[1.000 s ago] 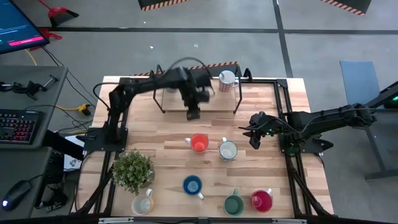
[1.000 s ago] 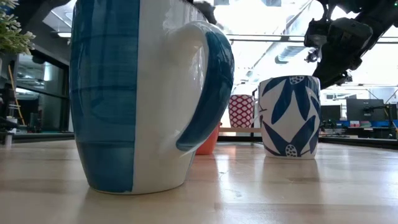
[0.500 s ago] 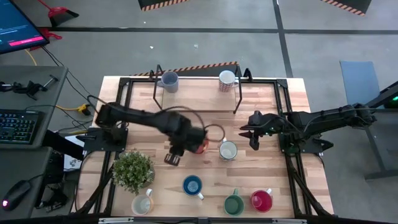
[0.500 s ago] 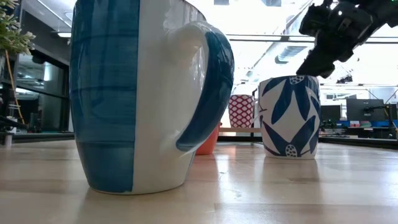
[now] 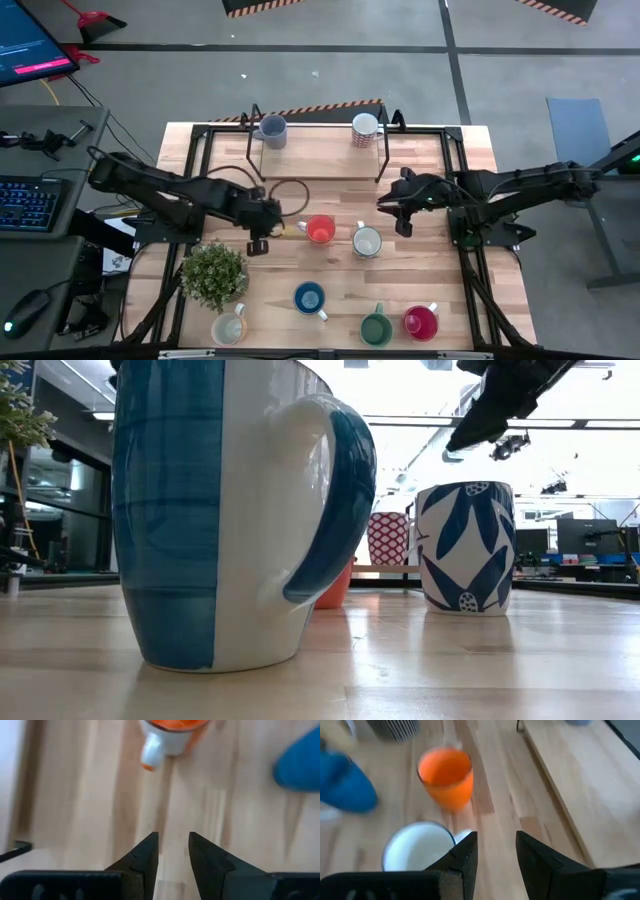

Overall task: Place coffee mugs
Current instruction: Put the blue white floral mug on the shelf

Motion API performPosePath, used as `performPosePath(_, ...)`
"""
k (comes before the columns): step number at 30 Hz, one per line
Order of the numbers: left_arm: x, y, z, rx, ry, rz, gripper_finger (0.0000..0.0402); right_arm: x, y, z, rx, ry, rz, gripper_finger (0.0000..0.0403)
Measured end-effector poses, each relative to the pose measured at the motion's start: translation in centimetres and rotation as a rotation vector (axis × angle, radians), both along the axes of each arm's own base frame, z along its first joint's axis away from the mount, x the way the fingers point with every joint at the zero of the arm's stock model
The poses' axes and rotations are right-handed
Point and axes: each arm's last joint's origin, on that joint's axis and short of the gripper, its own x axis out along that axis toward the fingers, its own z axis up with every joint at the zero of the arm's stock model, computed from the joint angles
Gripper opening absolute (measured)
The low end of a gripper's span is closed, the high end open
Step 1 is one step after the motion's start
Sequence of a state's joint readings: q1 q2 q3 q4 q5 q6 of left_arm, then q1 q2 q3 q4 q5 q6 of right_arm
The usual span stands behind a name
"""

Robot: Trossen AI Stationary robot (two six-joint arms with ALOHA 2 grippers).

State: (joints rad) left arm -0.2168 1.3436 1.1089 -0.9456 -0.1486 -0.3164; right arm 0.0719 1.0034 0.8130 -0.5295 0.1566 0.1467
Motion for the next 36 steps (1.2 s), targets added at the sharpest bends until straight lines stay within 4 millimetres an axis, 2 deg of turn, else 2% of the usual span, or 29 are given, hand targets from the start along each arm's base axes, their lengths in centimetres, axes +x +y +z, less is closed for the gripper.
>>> performPosePath(4, -1.4, 0.4, 0.0, 0.027, -0.063, 0.023, 0.0099, 1.1, 0.2, 0.6, -0.004, 0.152, 0.029, 0.0114)
performPosePath(8, -2.3, 1.0, -0.3, 0.058, -0.092, 0.042, 0.0099, 2.3, 0.4, 0.1, 0.052, 0.269, 0.044, 0.0115)
performPosePath(15, -3.1, 1.8, -1.7, 0.067, -0.067, 0.070, 0.0099, 4.1, 0.7, -2.1, 0.111, 0.374, 0.020, 0.0114)
performPosePath(22, -3.7, 1.9, -2.9, 0.079, -0.023, 0.060, 0.0099, 5.8, 1.5, -2.3, 0.156, 0.384, 0.054, 0.0115)
performPosePath(36, -4.3, 2.1, -3.6, 0.110, -0.010, 0.043, 0.0099, 7.1, 2.2, -4.2, 0.147, 0.455, 0.026, 0.0115)
